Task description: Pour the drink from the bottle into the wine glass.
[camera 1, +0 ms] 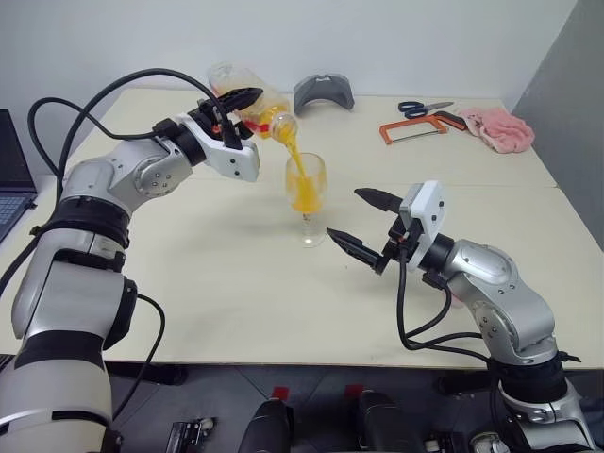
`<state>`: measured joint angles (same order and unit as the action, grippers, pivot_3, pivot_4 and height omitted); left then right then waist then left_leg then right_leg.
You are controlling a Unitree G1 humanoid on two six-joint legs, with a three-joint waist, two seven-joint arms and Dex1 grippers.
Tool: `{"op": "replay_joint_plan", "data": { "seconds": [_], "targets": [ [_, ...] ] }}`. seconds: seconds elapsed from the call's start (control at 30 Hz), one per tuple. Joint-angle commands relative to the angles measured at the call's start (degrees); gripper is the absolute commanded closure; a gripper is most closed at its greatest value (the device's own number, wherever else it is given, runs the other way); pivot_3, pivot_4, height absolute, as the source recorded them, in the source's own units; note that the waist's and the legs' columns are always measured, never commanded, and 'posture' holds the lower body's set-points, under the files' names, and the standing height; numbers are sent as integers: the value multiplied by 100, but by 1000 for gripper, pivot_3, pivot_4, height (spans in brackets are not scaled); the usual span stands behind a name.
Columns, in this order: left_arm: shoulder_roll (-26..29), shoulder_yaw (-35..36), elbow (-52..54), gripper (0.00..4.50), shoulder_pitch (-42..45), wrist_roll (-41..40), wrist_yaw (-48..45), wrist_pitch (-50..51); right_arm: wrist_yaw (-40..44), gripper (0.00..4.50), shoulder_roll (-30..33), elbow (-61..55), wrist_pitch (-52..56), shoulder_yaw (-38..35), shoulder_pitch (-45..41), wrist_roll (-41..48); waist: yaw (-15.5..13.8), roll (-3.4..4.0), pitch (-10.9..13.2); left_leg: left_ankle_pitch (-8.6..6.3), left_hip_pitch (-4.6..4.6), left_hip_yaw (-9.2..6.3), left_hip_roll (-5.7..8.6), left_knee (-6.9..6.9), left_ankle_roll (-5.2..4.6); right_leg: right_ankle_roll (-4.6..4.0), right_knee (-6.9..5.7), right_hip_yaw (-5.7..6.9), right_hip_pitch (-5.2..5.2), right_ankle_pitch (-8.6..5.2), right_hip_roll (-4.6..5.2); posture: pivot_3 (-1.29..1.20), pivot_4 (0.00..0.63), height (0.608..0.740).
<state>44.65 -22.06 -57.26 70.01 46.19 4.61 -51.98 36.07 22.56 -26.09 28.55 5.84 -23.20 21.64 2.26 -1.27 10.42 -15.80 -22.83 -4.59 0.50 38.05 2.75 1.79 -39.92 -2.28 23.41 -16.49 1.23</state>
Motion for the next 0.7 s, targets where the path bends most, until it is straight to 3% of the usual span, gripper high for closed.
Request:
{"op": "replay_joint_plan", "data": {
  "seconds": [0.03, 0.53, 0.7],
  "targets": [
    [118, 47, 21, 2829, 258, -42, 176, -33, 16, 0, 11, -209, -15, -8, -20, 92, 0, 0, 0, 0, 0, 0, 0, 0, 0, 0, 0, 0, 0, 0, 0, 0, 150, 740],
    [101, -8, -5, 2829, 287, -33, 225, -59, 19, 0, -14, -196, -52, 6, -1, 90, 0, 0, 0, 0, 0, 1, 0, 0, 0, 0, -1, 0, 1, 0, 0, 0, 150, 740],
    [-65, 167, -125, 2829, 155, -452, -106, -12, 7, 0, -39, -205, -75, 7, 4, 79, -1, 0, 0, 0, 0, 1, 0, 1, 0, 0, -2, 0, 1, 0, 0, 0, 150, 740]
  ]
}}
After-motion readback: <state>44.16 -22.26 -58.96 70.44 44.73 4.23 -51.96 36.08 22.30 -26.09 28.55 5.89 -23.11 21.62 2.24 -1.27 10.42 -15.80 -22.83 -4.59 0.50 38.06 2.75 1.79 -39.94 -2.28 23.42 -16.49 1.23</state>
